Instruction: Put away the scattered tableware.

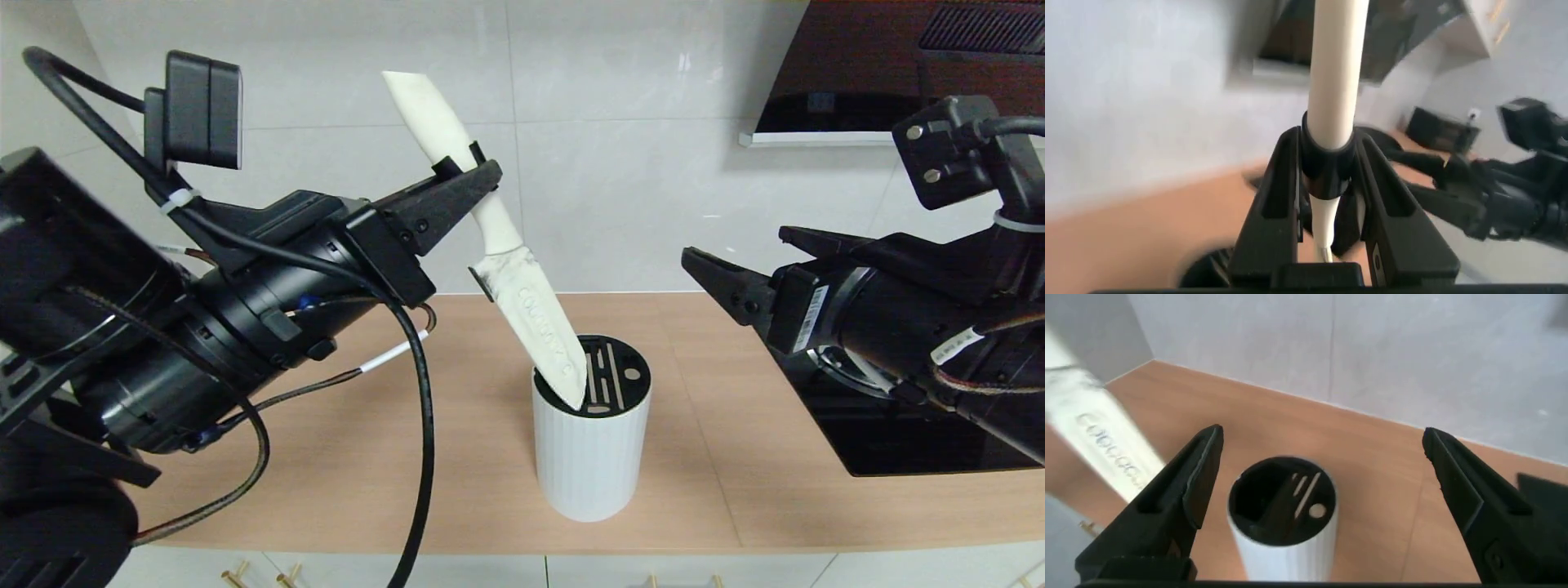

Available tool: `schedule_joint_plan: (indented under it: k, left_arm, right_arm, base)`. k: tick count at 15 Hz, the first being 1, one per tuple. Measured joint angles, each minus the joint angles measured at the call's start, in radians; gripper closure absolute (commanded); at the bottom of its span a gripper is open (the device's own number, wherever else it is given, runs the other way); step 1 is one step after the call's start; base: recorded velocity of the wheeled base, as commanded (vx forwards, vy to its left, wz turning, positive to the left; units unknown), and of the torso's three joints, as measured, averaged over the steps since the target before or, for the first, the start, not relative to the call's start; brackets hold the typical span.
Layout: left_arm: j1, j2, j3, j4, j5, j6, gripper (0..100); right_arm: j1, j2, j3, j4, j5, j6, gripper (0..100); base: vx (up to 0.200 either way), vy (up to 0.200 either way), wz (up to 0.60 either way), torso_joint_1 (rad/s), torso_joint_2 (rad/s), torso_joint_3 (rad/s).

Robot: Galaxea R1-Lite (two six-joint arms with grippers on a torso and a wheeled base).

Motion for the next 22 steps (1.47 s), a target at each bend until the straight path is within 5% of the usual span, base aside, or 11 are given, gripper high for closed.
schedule_joint_plan:
  k: [1,6,13,22]
  left_arm:
    - [0.003,0.003,0.008,-0.022,-0.037,0.055,100]
    - [0.011,0.054,0.033,-0.124,-0.079,0.169,100]
    - [0.012,0.251,0.017,-0.335,-0.084,0.183,100]
    - [0.051,0.360,-0.004,-0.349,-0.082,0.183,100]
  right_arm:
    - [-0.005,-0.004,0.001,0.000,0.000,-0.003,0]
    - [-0.025,-0.008,0.003,0.001,0.000,-0.005,0]
    - [-0.026,-0.001,0.005,0.000,-0.001,-0.005,0]
    - [-0.026,0.007,0.005,0.000,-0.001,-0.004,0]
  base:
    - [0.000,0.000,0.00,0.000,0.00,0.000]
    - [0.000,0.000,0.00,0.000,0.00,0.000]
    - [0.000,0.000,0.00,0.000,0.00,0.000]
    - [0.000,0.000,0.00,0.000,0.00,0.000]
